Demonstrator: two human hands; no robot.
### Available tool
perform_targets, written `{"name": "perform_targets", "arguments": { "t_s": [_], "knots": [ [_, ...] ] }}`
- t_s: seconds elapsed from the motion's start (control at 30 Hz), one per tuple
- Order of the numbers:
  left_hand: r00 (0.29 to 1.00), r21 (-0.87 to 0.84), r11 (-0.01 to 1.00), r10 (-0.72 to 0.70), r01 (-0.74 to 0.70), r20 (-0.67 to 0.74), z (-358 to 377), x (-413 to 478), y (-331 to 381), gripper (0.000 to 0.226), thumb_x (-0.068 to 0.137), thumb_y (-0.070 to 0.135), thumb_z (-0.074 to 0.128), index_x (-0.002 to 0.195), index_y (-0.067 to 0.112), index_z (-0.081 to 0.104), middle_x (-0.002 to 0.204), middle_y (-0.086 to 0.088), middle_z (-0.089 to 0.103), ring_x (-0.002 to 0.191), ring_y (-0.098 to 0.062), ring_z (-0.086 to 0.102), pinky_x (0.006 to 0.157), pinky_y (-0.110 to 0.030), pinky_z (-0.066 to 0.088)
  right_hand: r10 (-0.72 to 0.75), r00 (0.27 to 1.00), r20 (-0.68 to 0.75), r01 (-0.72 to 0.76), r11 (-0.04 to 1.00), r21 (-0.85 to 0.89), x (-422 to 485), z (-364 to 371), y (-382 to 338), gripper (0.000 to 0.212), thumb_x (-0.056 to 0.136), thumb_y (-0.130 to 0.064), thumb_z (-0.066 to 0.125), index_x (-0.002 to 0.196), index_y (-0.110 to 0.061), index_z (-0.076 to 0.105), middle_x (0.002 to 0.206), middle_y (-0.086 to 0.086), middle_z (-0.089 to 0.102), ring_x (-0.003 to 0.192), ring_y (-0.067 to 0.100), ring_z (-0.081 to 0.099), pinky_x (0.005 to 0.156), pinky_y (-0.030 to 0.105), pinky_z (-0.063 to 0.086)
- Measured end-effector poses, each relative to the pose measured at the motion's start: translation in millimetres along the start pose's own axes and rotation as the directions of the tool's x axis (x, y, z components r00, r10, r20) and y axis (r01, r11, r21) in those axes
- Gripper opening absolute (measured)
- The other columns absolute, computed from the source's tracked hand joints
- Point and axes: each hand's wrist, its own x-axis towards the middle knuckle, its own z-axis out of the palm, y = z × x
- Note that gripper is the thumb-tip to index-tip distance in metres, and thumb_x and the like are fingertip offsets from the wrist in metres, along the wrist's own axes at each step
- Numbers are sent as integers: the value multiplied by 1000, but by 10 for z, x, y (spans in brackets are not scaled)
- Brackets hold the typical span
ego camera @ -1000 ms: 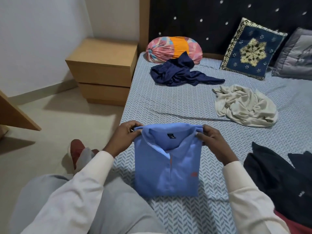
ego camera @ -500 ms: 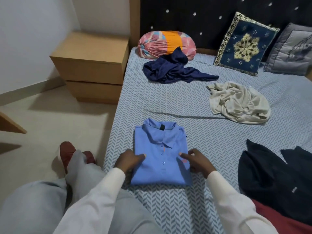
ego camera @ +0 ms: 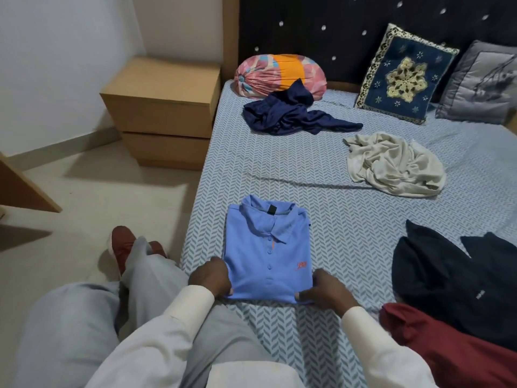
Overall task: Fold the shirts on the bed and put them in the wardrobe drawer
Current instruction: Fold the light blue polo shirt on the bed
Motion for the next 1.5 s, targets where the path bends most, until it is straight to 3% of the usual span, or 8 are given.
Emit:
{"name": "perform_targets", "arguments": {
  "t_s": [0.13,0.3,0.73,0.8,0.9,1.07,1.3,1.5],
  "knots": [
    [950,-129,968,177,-216,-257,-40,-34,137,55,80,26,68,123,11,37,121,-11,50,107,-34,57,85,-39,48,-302,860,-411,271,953,-134,-49,17,-305,54,73,-43,78,110,-21,46,92,-7,47,84,18,56,62,31,37],
    [898,-259,863,437,-434,-50,81,8,348,18,90,11,55,103,20,47,96,-2,53,93,-23,55,79,-30,42,-607,777,-165,588,794,-156,83,448,-574,19,82,-36,52,88,-19,58,81,3,59,75,22,58,69,41,48],
    [978,-459,864,195,-205,-71,139,188,270,16,86,15,48,95,19,60,97,-2,66,90,-22,62,76,-29,48,-155,930,-332,262,915,306,727,3,-1375,31,75,-21,73,95,-17,49,67,-1,53,59,18,53,53,32,40],
    [992,-705,698,107,-126,-71,129,190,280,15,85,8,47,90,13,59,81,-12,65,67,-28,62,63,-33,50,-233,884,-406,373,876,307,708,80,-1400,30,77,-12,66,105,-20,58,78,-4,61,69,19,59,59,38,47],
    [998,-920,388,-1,-56,-61,22,301,306,13,89,3,47,92,8,59,71,-15,62,50,-23,56,54,-34,48,-547,644,-535,570,809,-142,674,231,-1314,23,80,-8,61,95,-25,63,90,-10,56,76,12,54,52,33,39],
    [936,-776,587,-87,-229,-342,-283,632,359,15,79,24,53,89,23,64,90,-5,71,84,-25,69,80,-40,56,-836,461,-298,601,541,-588,824,359,-1101,13,78,-18,53,77,-20,66,82,-2,50,70,23,46,51,34,40],
    [901,-471,834,69,-287,-427,-610,991,624,32,89,22,59,117,6,56,116,-15,62,109,-34,58,89,-40,48,-462,799,-385,430,886,-172,780,205,-1338,21,90,-40,55,91,-20,51,80,-6,59,70,15,58,58,34,43],
    [950,-374,918,7,-130,-313,-650,1216,720,51,89,32,61,128,4,43,128,-18,52,115,-38,54,90,-43,47,-524,752,-400,386,842,-377,776,230,-1318,7,88,-25,53,89,-19,56,74,-3,58,64,19,56,57,36,44]
  ]
}}
